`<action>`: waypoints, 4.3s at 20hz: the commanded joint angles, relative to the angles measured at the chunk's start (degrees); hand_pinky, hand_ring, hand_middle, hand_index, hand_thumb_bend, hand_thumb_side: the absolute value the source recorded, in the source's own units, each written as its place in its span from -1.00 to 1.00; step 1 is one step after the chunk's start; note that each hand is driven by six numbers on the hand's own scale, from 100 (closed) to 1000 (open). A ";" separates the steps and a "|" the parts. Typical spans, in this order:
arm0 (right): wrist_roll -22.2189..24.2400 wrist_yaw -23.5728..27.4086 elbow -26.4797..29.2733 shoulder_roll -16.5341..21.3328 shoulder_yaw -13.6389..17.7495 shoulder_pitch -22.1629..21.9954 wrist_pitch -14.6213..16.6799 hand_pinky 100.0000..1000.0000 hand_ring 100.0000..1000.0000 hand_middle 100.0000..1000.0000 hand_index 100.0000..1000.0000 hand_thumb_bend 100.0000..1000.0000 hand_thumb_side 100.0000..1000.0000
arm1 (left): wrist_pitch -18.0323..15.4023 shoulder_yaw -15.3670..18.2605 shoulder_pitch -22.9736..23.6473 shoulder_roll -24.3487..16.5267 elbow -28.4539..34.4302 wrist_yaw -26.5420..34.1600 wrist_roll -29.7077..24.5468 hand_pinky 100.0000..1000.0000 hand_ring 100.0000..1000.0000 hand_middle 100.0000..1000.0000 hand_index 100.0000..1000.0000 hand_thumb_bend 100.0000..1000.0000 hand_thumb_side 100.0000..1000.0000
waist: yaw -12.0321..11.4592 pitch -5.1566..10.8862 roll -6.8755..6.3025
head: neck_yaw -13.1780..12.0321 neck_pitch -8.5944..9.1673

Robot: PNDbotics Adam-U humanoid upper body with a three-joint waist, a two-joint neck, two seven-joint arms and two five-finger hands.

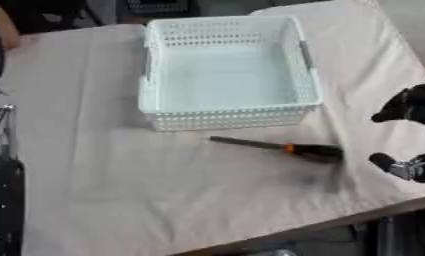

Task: Pick up objects on the table and place them in the box.

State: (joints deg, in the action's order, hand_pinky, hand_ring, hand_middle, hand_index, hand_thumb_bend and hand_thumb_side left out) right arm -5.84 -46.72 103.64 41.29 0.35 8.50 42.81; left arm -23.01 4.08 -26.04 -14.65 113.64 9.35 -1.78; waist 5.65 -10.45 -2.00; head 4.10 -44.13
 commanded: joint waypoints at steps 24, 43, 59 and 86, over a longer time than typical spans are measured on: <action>13.91 10.50 -5.38 -3.61 -4.62 10.74 2.88 -0.44 -0.13 -0.06 0.35 -0.48 0.02 | 0.40 -1.25 -1.03 0.59 0.95 0.83 -1.77 0.29 0.50 0.60 0.67 -0.85 0.67 | -1.14 0.74 -0.44 | 1.62 0.01; 17.89 6.61 -12.40 -7.28 -5.97 11.56 4.86 -0.46 -0.14 -0.07 0.38 -0.56 0.12 | 0.38 -1.41 -1.24 0.91 0.95 0.90 -1.97 0.29 0.50 0.60 0.66 -0.86 0.68 | -1.52 0.68 -0.67 | 1.84 0.01; 17.16 1.48 -14.98 -8.53 -7.46 11.08 6.85 -0.45 -0.14 -0.08 0.38 -0.46 0.11 | 0.49 -1.45 -1.20 1.09 0.95 0.87 -2.04 0.29 0.50 0.60 0.66 -0.85 0.67 | -1.54 0.74 -0.57 | 2.67 0.01; 13.76 -5.46 -16.55 -8.85 -8.93 10.95 8.61 -0.43 -0.13 -0.13 0.36 -0.54 0.18 | 0.43 -1.47 -1.45 1.30 0.95 0.98 -2.10 0.29 0.50 0.60 0.66 -0.85 0.67 | -1.47 0.68 -0.59 | 2.70 0.01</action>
State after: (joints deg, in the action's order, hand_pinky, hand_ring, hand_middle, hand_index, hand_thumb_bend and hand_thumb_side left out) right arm 8.38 -51.80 86.72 31.70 -8.78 19.05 51.40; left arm -22.52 2.69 -26.57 -13.22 113.64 9.86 -3.75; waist 4.14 -10.45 -2.81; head 6.12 -44.14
